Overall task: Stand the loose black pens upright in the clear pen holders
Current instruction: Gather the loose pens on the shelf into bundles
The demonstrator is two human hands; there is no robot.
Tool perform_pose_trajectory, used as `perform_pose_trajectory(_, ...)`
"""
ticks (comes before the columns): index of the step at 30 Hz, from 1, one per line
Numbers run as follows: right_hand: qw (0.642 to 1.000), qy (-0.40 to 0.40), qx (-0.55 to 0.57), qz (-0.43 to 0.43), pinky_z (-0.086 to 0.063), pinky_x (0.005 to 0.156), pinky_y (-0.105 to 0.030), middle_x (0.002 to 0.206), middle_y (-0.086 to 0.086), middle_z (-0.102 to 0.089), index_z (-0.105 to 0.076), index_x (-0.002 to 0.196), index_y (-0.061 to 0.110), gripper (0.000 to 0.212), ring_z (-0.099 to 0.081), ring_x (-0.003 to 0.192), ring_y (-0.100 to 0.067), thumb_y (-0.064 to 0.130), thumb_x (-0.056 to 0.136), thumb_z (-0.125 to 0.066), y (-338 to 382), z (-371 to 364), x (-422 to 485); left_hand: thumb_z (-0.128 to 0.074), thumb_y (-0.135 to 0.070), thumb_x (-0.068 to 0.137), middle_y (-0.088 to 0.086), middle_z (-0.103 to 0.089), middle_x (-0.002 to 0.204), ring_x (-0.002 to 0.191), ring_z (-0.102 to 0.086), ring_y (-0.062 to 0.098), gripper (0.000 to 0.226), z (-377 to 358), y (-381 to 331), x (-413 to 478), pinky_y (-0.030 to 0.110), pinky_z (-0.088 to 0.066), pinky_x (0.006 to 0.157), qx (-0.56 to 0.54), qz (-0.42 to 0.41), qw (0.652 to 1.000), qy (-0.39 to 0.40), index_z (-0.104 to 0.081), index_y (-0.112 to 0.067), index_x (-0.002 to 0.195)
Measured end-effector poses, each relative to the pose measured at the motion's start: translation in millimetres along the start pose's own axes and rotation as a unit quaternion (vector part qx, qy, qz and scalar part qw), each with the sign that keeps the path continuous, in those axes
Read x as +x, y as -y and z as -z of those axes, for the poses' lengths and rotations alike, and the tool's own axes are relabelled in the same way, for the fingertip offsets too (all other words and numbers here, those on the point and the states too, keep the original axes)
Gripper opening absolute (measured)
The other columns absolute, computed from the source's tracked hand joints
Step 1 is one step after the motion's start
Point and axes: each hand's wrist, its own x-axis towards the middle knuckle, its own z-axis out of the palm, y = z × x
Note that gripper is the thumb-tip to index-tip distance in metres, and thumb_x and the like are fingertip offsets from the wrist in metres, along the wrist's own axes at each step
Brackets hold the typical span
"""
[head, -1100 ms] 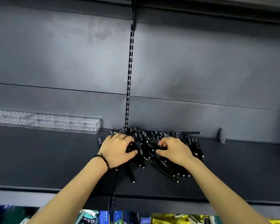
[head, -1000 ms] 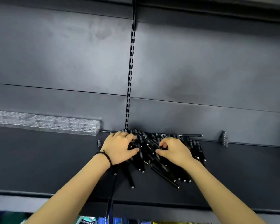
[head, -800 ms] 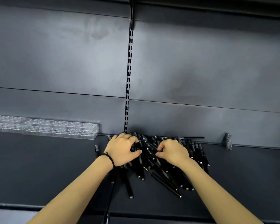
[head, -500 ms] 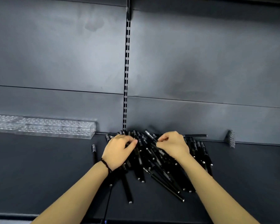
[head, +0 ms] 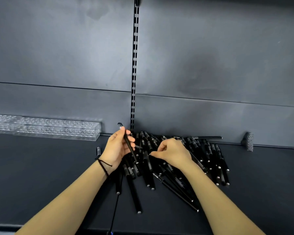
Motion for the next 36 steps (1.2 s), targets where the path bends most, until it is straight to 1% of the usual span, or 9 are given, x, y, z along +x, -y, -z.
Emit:
perform_pose_trajectory(6,0.998,0.024,-0.056,-0.031,-0.048,0.066,-0.026,0.074,0.013,-0.066,-0.068,0.078,0.027,0.024,-0.065,0.078,-0.009,0.051,0.076,-0.073,8.2,4.5,-4.9,-0.04,-0.036,0.103,-0.006,-0.037,0.049,0.036,-0.024,0.005,0.031,-5.7,5.1,0.2,0.017,-0.023,0.036,0.005,0.014,1.0,0.01,-0.056,-0.01,0.097)
perform_pose_trajectory(12,0.997,-0.01,-0.057,-0.048,-0.042,0.06,-0.024,0.077,0.011,-0.068,-0.071,0.082,0.025,0.017,-0.063,0.075,-0.011,0.04,0.075,-0.071,11.8,2.0,-6.1,-0.043,-0.02,0.103,-0.001,-0.05,0.063,0.044,-0.04,0.007,0.023,-8.5,7.6,0.2,0.016,-0.032,0.039,-0.045,0.042,0.998,0.021,-0.061,-0.006,0.099)
perform_pose_trajectory(15,0.984,-0.037,0.168,-0.041,-0.049,0.062,-0.024,0.062,0.011,-0.067,-0.074,0.074,0.022,0.004,-0.063,0.063,-0.005,0.026,0.075,-0.072,8.6,2.6,-2.6,-0.043,-0.021,0.103,0.001,-0.071,0.086,0.065,-0.063,0.007,0.025,-11.3,7.2,-0.7,0.017,-0.05,0.054,-0.032,0.047,0.998,0.009,-0.066,-0.009,0.101)
perform_pose_trajectory(18,0.919,0.019,0.391,-0.035,-0.036,0.047,-0.015,0.045,0.013,-0.051,-0.074,0.079,0.017,0.007,-0.046,0.047,-0.003,0.018,0.084,-0.07,14.2,3.1,-5.8,-0.04,-0.023,0.103,0.005,-0.07,0.115,0.102,-0.067,0.013,0.031,-13.0,7.5,-0.3,0.019,-0.057,0.077,-0.047,0.053,0.997,0.028,-0.063,-0.006,0.116)
perform_pose_trajectory(24,0.904,0.059,0.424,0.008,-0.031,0.043,-0.016,0.051,0.006,-0.048,-0.076,0.09,0.014,0.01,-0.042,0.048,-0.004,0.021,0.087,-0.069,30.5,-11.5,-10.6,-0.041,-0.029,0.1,0.012,-0.072,0.11,0.097,-0.069,0.025,0.037,-21.0,8.3,-9.0,0.032,-0.057,0.085,-0.04,0.025,0.994,0.102,-0.066,-0.003,0.11)
perform_pose_trajectory(29,0.933,-0.012,0.36,0.008,-0.037,0.045,-0.022,0.07,0.003,-0.068,-0.072,0.073,0.016,0.019,-0.05,0.048,-0.008,0.028,0.086,-0.069,26.7,-8.3,-4.4,-0.039,-0.032,0.103,0.016,-0.071,0.114,0.107,-0.068,0.025,0.033,-18.0,6.5,-4.4,0.031,-0.058,0.085,-0.091,0.028,0.994,0.062,-0.058,-0.005,0.099)
perform_pose_trajectory(32,0.985,-0.105,0.131,-0.028,-0.047,0.062,-0.026,0.071,0.011,-0.066,-0.069,0.073,0.028,0.019,-0.06,0.065,-0.008,0.044,0.082,-0.07,13.6,-1.8,6.7,-0.037,-0.034,0.104,0.007,-0.075,0.085,0.076,-0.073,0.019,0.032,-14.9,4.7,-0.6,0.028,-0.059,0.061,-0.093,0.049,0.994,0.016,-0.057,-0.01,0.098)
perform_pose_trajectory(34,0.995,-0.066,0.029,-0.068,-0.046,0.066,-0.026,0.076,0.01,-0.066,-0.067,0.078,0.028,0.02,-0.062,0.074,-0.012,0.047,0.083,-0.069,8.2,3.7,12.2,-0.038,-0.035,0.104,-0.003,-0.061,0.061,0.049,-0.057,0.01,0.03,-12.6,4.4,0.4,0.023,-0.049,0.045,-0.077,0.052,0.996,-0.011,-0.056,-0.013,0.094)
perform_pose_trajectory(36,0.995,-0.017,-0.01,-0.093,-0.045,0.067,-0.027,0.074,0.007,-0.065,-0.067,0.081,0.024,0.024,-0.065,0.078,-0.016,0.048,0.082,-0.07,7.7,5.9,17.5,-0.038,-0.038,0.103,-0.006,-0.043,0.054,0.04,-0.037,0.006,0.031,-9.2,4.2,1.7,0.018,-0.034,0.036,-0.078,0.053,0.995,-0.024,-0.053,-0.013,0.092)
